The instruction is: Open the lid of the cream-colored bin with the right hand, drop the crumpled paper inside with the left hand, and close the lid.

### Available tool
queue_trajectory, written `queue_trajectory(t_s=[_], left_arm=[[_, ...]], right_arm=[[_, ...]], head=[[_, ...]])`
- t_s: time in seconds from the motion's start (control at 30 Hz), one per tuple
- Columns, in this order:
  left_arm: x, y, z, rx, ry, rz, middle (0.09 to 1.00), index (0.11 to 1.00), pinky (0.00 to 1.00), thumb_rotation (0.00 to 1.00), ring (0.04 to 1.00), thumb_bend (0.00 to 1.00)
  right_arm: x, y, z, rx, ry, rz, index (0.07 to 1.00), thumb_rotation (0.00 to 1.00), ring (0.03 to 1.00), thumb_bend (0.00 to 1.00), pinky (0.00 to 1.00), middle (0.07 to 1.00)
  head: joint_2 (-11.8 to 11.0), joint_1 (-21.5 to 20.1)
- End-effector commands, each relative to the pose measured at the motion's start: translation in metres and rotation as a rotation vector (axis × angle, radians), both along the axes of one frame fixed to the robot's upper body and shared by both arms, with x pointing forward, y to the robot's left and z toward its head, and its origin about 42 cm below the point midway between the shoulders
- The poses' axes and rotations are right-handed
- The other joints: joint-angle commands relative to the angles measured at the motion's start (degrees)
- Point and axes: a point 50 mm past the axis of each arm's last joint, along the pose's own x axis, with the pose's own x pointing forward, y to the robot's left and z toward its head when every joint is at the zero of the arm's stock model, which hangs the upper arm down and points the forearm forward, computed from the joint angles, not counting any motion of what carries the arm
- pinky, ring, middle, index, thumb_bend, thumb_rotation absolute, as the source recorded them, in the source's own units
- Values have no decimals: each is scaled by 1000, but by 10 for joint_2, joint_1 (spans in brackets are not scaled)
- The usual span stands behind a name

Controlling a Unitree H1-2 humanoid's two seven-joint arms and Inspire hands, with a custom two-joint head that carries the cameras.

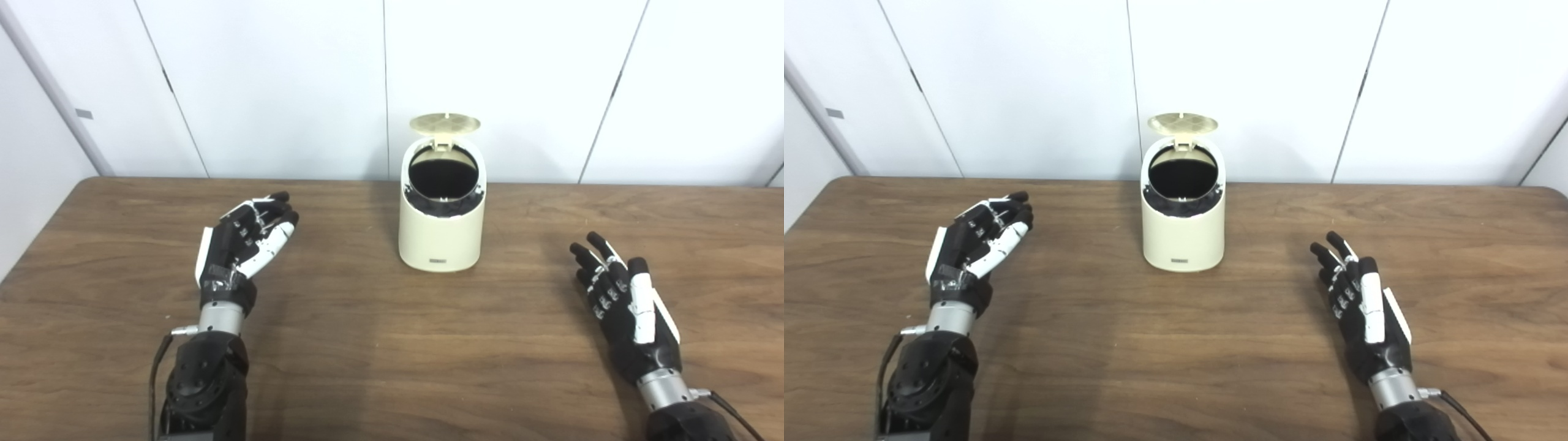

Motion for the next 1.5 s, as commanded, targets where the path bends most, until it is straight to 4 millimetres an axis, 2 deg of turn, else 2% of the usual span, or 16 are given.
queue_trajectory(t_s=[0.0,0.07,0.23,0.3,0.47,0.53,0.7,0.9,1.2,1.47], left_arm=[[0,2,5,-14,-23,-48,976,947,965,500,973,488],[-3,1,-2,-11,-16,-65,995,986,993,569,995,501],[-7,0,-12,37,-22,-80,1000,1000,1000,693,1000,512],[-9,1,-16,56,-26,-88,1000,1000,1000,801,1000,515],[-17,3,-27,44,-25,-79,1000,1000,1000,893,1000,529],[-20,3,-32,32,-19,-65,1000,1000,1000,900,1000,532],[-28,4,-42,-5,-20,-29,1000,1000,1000,900,1000,492],[-34,8,-52,-13,-25,11,1000,1000,1000,904,1000,477],[-41,18,-62,4,-19,43,1000,1000,1000,975,1000,479],[-44,27,-66,4,-15,56,1000,1000,1000,904,1000,492]], right_arm=[[-4,-8,0,-1,-16,-9,937,1000,970,590,1000,886],[-6,-9,1,-4,-15,-16,939,1000,964,586,1000,887],[-6,-11,2,-16,-16,-18,954,1000,973,588,1000,900],[-7,-11,3,-18,-14,-20,956,1000,988,596,1000,918],[-7,-10,5,-21,-16,-33,949,1000,1000,609,1000,936],[-7,-11,6,-23,-22,-33,940,1000,1000,609,1000,943],[-6,-12,8,-15,-33,-41,984,1000,1000,584,1000,993],[-6,-13,12,-4,-48,-75,993,1000,1000,578,1000,1000],[-6,-12,13,-48,-73,-119,1000,1000,1000,571,1000,1000],[-5,-13,16,-76,-93,-142,1000,1000,1000,552,1000,1000]], head=[[1,0],[2,2],[4,3],[5,3],[7,2],[7,1],[8,0],[12,-3],[19,-39],[23,-54]])
